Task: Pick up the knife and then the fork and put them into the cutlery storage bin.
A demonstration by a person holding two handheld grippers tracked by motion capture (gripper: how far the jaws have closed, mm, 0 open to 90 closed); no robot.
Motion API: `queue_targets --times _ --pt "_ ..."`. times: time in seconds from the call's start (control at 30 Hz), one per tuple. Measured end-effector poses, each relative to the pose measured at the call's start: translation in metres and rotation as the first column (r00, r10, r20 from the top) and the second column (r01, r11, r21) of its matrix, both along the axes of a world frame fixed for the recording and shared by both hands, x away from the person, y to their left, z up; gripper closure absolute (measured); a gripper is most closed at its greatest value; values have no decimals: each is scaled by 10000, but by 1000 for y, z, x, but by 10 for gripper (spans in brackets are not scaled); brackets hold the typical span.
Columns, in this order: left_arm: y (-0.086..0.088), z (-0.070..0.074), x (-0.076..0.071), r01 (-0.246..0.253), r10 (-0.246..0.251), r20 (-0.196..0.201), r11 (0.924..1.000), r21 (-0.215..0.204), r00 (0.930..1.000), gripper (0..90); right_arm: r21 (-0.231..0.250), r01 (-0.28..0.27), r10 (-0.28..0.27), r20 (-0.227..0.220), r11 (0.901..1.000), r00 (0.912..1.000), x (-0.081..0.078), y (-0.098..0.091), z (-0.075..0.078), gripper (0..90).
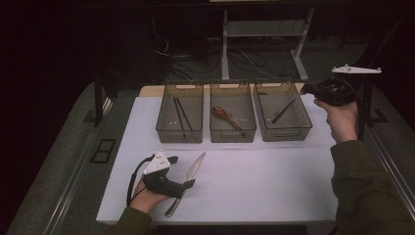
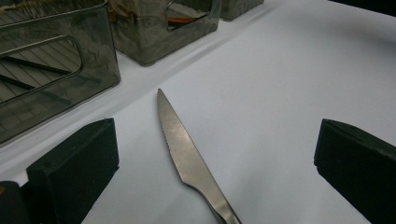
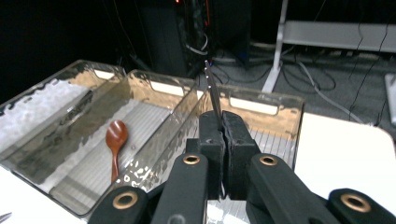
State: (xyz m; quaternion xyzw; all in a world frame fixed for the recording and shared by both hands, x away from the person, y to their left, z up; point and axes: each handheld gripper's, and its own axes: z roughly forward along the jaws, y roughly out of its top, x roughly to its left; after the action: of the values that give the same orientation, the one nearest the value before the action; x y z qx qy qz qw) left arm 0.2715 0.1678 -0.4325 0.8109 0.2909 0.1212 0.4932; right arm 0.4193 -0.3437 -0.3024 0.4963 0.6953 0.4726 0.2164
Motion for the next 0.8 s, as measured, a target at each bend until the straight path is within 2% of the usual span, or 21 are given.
queue_targets --times 0.17,0.33,0.8 --pt "0 0 0 20 -20 0 10000 -12 10000 0 -252 -74 59 -578 9997 9983 11 6 -14 870" --pt "0 0 0 46 -46 -21 10000 -2 10000 0 -251 -182 155 -1027 9995 9946 15 9 -24 869" --pt "-1 -1 0 86 -86 -54 10000 17 9999 0 -322 -345 282 -1794 9989 9834 23 10 -40 869"
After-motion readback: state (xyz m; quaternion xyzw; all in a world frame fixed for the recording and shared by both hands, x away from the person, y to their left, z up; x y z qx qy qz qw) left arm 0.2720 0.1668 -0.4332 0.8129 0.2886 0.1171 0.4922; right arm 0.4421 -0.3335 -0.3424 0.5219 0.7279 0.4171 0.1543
